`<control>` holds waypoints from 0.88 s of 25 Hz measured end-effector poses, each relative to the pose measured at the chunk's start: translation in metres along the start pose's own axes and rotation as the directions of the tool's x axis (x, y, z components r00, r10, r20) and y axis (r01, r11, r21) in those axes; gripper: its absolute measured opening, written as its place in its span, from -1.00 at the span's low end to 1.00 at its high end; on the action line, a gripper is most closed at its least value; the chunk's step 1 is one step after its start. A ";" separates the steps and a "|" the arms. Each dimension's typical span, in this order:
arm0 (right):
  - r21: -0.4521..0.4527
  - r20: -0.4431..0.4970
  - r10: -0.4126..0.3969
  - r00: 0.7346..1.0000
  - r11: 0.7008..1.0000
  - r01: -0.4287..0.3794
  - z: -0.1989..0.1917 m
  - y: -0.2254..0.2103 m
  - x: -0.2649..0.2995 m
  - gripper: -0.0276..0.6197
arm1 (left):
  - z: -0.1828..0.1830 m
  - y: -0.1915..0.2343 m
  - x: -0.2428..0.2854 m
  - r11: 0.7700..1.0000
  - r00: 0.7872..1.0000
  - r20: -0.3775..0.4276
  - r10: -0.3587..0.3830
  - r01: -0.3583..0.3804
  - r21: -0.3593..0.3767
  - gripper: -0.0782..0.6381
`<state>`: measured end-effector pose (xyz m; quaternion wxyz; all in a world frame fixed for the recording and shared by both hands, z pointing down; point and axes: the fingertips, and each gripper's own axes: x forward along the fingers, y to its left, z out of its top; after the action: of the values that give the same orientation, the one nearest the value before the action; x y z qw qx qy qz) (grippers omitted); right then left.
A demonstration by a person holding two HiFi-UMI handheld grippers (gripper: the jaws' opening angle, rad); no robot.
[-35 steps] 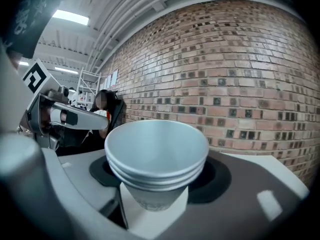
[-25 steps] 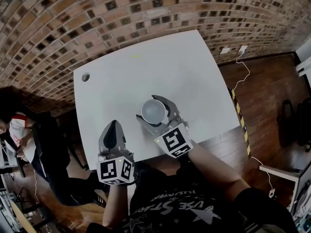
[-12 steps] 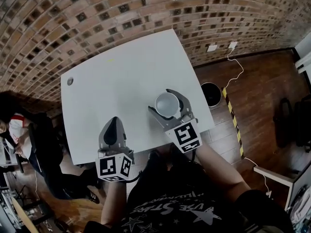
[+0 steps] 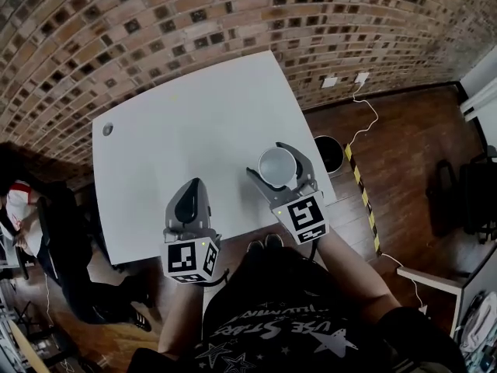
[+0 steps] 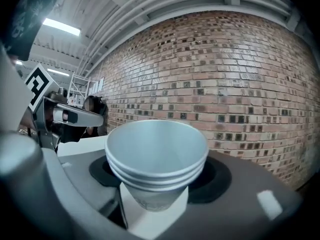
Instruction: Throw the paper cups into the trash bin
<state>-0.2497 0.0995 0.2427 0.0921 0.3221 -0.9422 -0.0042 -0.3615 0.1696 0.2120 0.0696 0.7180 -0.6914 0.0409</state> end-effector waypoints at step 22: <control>-0.013 0.017 -0.010 1.000 1.000 0.010 -0.035 -0.205 -0.075 0.15 | -0.007 -0.146 0.094 0.998 0.998 -0.009 0.062 -0.062 -0.008 -0.77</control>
<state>-0.0615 -0.0159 0.2504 0.0864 0.3260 -0.9413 -0.0135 -0.2115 0.0825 0.2276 0.0743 0.6957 -0.7132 0.0436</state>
